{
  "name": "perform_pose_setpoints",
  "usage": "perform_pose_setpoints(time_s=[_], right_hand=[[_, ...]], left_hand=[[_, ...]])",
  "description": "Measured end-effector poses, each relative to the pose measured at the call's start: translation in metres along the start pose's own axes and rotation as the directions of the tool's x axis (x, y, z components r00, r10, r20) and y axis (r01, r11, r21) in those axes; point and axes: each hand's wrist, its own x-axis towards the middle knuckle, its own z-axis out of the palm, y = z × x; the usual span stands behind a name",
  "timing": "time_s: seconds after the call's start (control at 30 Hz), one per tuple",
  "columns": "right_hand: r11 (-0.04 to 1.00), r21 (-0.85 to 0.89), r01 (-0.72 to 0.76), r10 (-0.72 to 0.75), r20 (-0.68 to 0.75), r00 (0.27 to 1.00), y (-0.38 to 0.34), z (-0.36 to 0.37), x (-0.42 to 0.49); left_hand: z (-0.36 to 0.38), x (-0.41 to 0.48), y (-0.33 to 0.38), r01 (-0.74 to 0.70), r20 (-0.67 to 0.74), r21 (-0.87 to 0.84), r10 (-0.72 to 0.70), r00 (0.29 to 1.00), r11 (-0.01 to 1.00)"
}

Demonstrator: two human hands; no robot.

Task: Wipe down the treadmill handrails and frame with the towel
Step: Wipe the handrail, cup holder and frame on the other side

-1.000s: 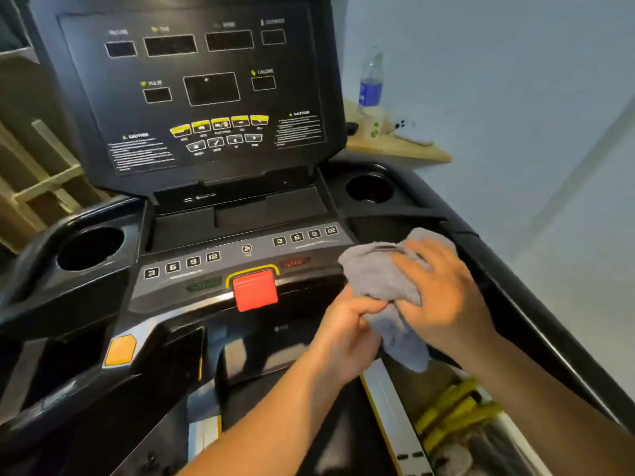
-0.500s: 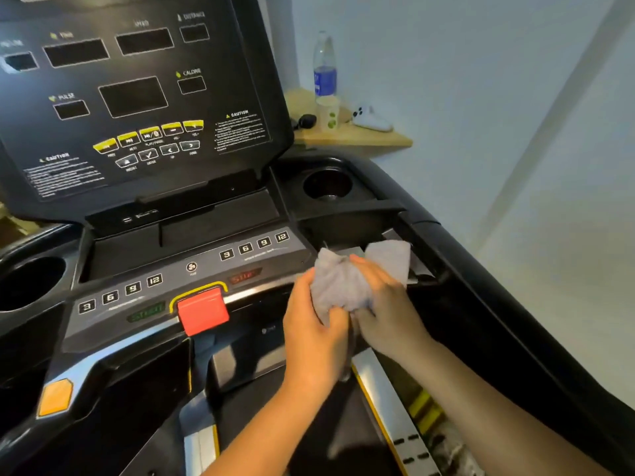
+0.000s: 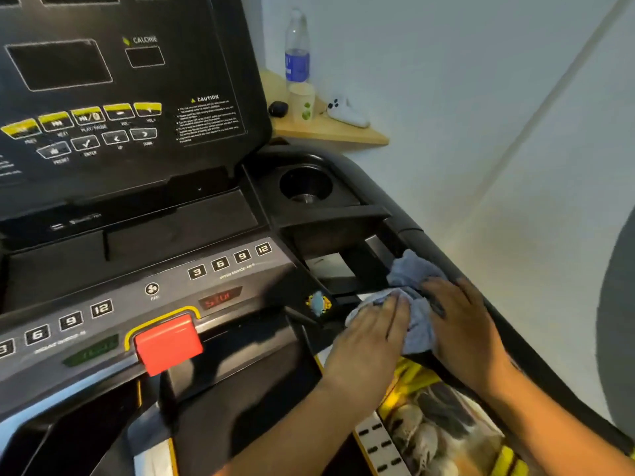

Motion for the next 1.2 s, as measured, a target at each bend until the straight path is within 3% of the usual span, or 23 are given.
perform_pose_setpoints(time_s=[0.13,0.23,0.37,0.5,0.6,0.67,0.77,0.9,1.03,1.13,1.2], right_hand=[[0.993,-0.092,-0.076,0.079,0.028,0.996,0.006,-0.02,-0.012],[0.964,-0.263,0.037,-0.004,0.124,0.992,-0.006,-0.019,-0.005],[0.957,-0.288,0.017,0.052,0.23,0.972,-0.008,-0.019,0.022],[0.931,-0.34,0.13,-0.014,0.322,0.946,-0.014,-0.01,0.058],[0.935,-0.283,0.215,-0.124,0.306,0.944,-0.018,0.008,0.098],[0.93,-0.264,0.256,-0.187,0.26,0.947,-0.027,0.019,0.122],[0.931,-0.249,0.266,-0.206,0.241,0.948,-0.03,0.011,0.133],[0.957,-0.181,0.229,-0.155,0.35,0.924,-0.007,-0.011,0.106],[0.972,-0.038,0.232,-0.203,0.365,0.909,0.019,-0.026,0.061],[0.973,-0.022,0.23,-0.197,0.439,0.877,0.019,-0.033,0.061],[0.939,-0.056,0.338,-0.28,0.445,0.851,0.004,-0.028,0.083]], left_hand=[[-0.006,0.015,-0.003,0.03,-0.01,0.002,-0.03,1.0,1.0],[-0.02,0.021,-0.009,0.022,0.059,0.04,-0.025,0.998,0.999],[-0.029,0.022,-0.009,0.008,0.0,0.094,-0.008,1.0,0.996],[-0.03,0.029,-0.012,0.079,0.056,0.179,-0.09,0.994,0.981],[-0.029,0.041,-0.016,0.287,0.056,0.179,-0.301,0.952,0.941],[-0.028,0.048,-0.024,0.368,0.144,0.22,-0.403,0.904,0.903],[-0.016,0.061,-0.024,0.405,0.076,0.233,-0.431,0.899,0.884],[-0.002,0.053,-0.012,0.223,0.085,0.339,-0.265,0.96,0.914],[0.0,0.055,-0.003,0.264,0.039,0.195,-0.277,0.96,0.945],[0.005,0.062,-0.002,0.265,0.025,0.169,-0.273,0.962,0.949],[0.007,0.063,-0.009,0.288,0.001,0.17,-0.292,0.956,0.943]])
